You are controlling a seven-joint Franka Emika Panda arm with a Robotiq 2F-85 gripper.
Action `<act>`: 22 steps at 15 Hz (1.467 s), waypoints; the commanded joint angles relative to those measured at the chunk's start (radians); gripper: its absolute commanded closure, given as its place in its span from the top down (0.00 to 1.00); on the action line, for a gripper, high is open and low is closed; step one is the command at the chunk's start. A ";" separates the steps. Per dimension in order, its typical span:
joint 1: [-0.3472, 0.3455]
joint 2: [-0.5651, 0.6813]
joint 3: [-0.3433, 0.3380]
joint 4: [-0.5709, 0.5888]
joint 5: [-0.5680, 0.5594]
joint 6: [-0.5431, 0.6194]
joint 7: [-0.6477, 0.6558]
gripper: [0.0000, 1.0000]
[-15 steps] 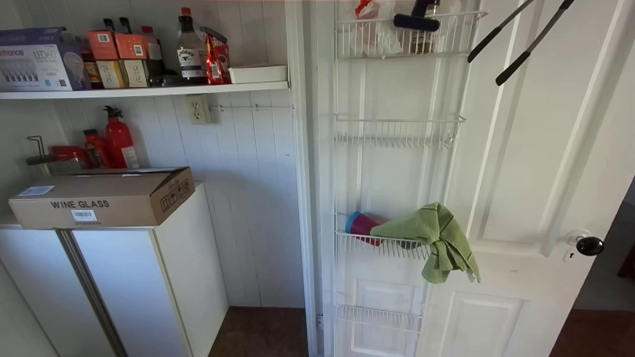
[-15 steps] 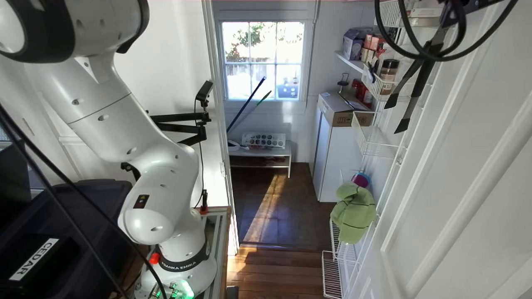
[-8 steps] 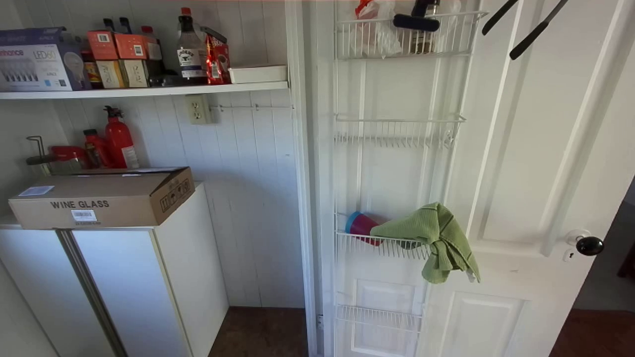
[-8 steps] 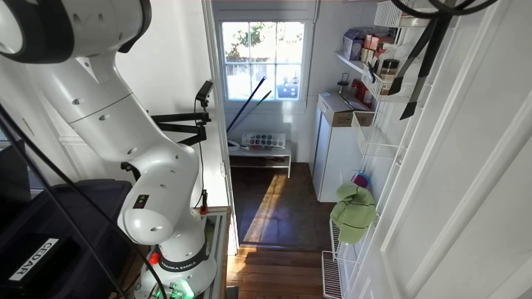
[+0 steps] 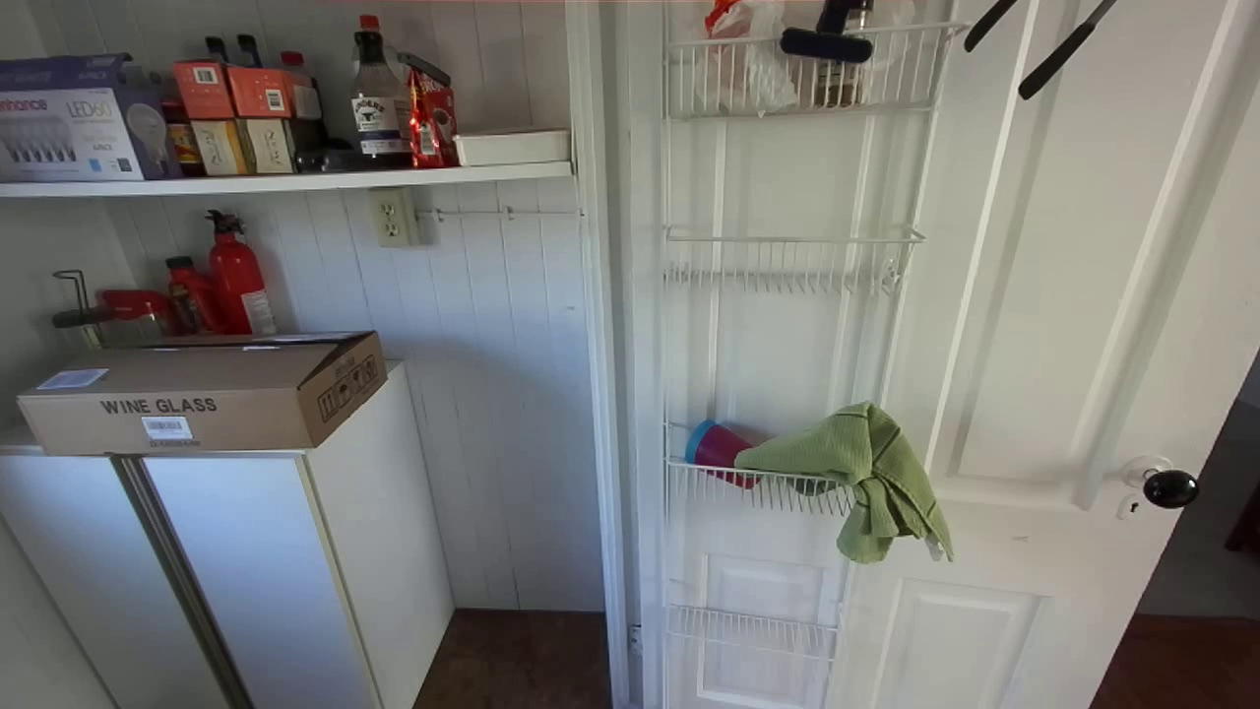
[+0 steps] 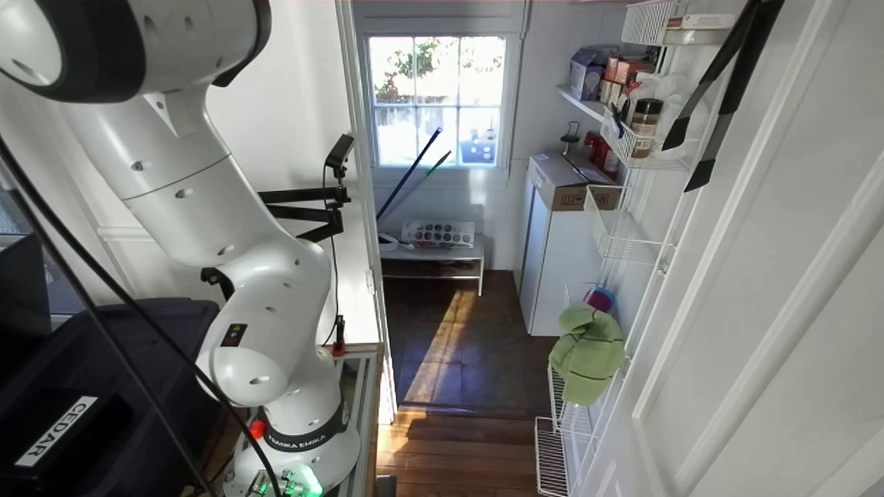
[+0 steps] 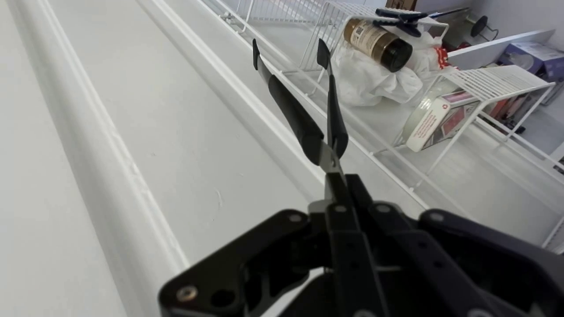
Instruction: Pick up the tongs from the third white rack from the bottom and hang them on the fourth white rack from the bottom
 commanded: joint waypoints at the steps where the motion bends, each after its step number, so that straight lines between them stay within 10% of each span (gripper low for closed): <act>1: -0.014 0.039 -0.007 0.093 0.028 -0.060 0.032 0.01; 22: -0.023 0.087 0.052 0.165 0.044 -0.088 0.135 0.01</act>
